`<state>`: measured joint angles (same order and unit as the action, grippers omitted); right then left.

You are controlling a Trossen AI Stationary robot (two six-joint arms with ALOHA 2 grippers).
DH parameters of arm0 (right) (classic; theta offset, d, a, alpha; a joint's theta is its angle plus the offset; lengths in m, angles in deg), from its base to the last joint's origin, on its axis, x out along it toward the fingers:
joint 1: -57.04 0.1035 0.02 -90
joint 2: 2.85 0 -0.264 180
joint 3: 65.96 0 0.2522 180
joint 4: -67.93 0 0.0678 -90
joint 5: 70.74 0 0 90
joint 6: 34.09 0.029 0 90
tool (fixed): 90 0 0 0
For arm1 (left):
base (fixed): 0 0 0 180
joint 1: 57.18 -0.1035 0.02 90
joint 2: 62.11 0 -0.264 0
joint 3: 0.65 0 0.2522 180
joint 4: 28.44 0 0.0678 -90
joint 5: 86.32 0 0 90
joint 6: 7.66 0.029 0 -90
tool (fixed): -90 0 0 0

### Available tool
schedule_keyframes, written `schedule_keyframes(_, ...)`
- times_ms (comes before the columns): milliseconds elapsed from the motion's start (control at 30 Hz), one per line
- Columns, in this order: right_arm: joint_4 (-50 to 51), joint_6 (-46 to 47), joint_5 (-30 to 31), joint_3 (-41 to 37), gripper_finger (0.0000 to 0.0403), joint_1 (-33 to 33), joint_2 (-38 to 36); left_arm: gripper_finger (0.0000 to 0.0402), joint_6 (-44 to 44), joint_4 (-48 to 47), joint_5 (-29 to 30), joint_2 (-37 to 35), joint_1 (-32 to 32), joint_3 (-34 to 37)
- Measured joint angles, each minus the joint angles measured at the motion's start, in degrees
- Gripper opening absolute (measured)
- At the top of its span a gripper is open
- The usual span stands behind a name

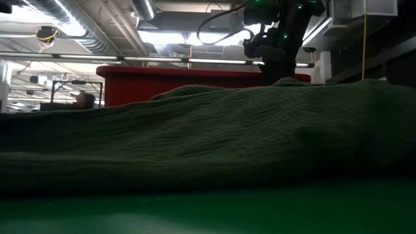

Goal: Fold laundry
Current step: Fold the green shirt

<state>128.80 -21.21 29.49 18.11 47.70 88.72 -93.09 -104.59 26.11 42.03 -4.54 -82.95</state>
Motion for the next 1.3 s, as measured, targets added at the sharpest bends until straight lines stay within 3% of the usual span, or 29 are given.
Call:
schedule_keyframes(167, 0.3, -0.2, -0.2, 0.0, 0.0137, 0.0, 0.0, 0.0156, 0.0, 0.2, 0.9, 0.0, 0.0, 0.0)
schedule_keyframes(433, 0.4, -1.4, -0.3, 0.0, 0.0013, 0.0, 0.0, 0.0156, 0.0, 0.2, 0.9, 0.0, 0.0, 0.0)
schedule_keyframes(667, 0.5, -3.2, -0.8, -0.2, 0.0032, -0.2, -2.3, 0.0156, -2.3, 0.7, 0.9, 0.0, 0.0, 0.0)
schedule_keyframes(833, 0.9, -4.9, -0.8, -0.2, 0.0010, -0.1, -7.0, 0.0156, -5.5, 0.6, 1.0, 0.0, 0.0, 0.0)
schedule_keyframes(1000, 0.9, -5.9, -1.0, -0.2, 0.0013, 0.6, -10.4, 0.0156, -5.6, 0.6, 4.9, 0.0, -0.3, 0.0)
schedule_keyframes(1300, 0.8, -6.0, -0.5, -0.2, 0.0005, 3.2, -11.1, 0.0156, -1.2, -4.6, 5.3, -0.9, -7.7, -0.1)
